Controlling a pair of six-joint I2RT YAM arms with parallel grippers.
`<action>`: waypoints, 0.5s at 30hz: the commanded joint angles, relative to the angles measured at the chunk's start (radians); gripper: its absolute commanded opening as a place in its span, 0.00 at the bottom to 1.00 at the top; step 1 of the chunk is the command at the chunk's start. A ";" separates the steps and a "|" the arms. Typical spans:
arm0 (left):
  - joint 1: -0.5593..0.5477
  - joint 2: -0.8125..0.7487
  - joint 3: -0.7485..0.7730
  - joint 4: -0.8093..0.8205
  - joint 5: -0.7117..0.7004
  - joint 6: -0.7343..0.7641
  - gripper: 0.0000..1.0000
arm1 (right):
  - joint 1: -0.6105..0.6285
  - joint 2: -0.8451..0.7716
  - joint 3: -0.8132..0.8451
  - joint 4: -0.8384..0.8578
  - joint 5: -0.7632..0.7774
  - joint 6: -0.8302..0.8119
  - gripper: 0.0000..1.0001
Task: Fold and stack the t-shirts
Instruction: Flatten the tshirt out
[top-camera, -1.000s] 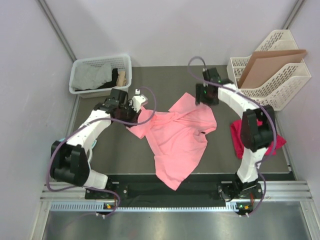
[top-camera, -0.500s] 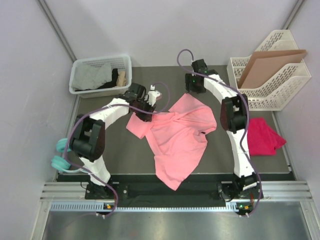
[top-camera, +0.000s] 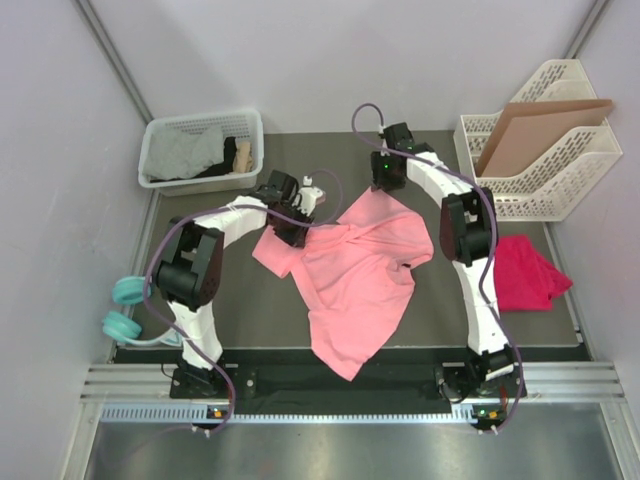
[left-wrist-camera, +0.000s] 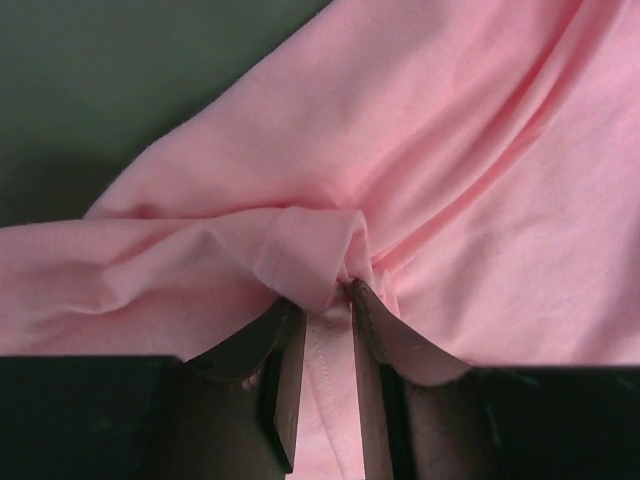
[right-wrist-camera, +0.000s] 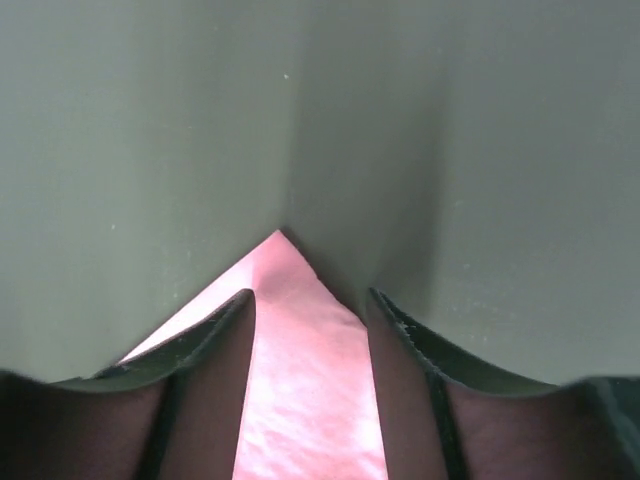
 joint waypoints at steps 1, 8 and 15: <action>-0.008 0.058 0.045 0.042 -0.049 -0.013 0.30 | -0.005 0.005 -0.046 0.039 -0.062 0.013 0.34; 0.003 0.064 0.043 0.031 -0.107 0.004 0.00 | 0.005 0.008 -0.090 0.047 -0.062 0.021 0.00; 0.077 -0.082 0.007 -0.046 -0.089 0.035 0.00 | 0.005 -0.036 -0.130 0.056 -0.031 0.011 0.00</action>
